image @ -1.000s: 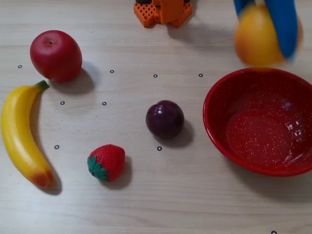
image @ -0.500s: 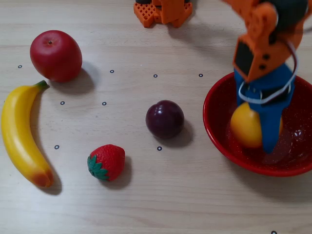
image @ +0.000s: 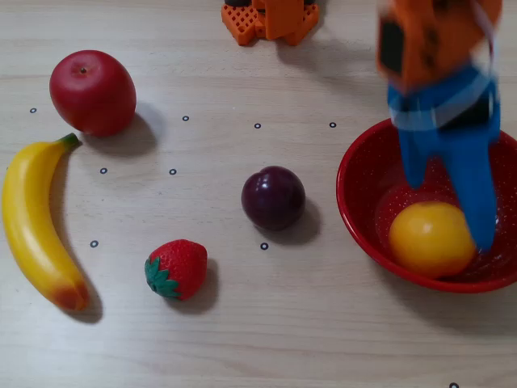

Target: Put the peach in the red bowl.

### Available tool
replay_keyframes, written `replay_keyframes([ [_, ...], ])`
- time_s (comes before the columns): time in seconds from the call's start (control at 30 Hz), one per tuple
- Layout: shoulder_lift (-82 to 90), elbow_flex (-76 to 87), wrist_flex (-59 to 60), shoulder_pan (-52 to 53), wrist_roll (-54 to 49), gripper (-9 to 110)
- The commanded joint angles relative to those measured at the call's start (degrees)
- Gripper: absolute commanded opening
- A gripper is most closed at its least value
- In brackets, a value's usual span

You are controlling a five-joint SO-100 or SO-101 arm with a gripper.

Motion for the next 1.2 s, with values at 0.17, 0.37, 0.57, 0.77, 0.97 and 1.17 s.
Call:
replay_keyframes([
  [0.17, 27.0, -3.5, 6.9, -4.6, -0.7, 5],
  [0.37, 43.6, 13.2, 5.8, -10.6, 0.1, 0],
  [0.57, 62.5, 44.7, -2.8, -19.0, 3.2, 0],
  [0.77, 81.5, 74.3, -12.7, -23.7, 5.4, 0],
  [0.97, 98.3, 102.5, -24.2, -25.5, 5.5, 0],
  [1.17, 105.9, 131.1, -53.6, -25.8, 5.6, 0],
])
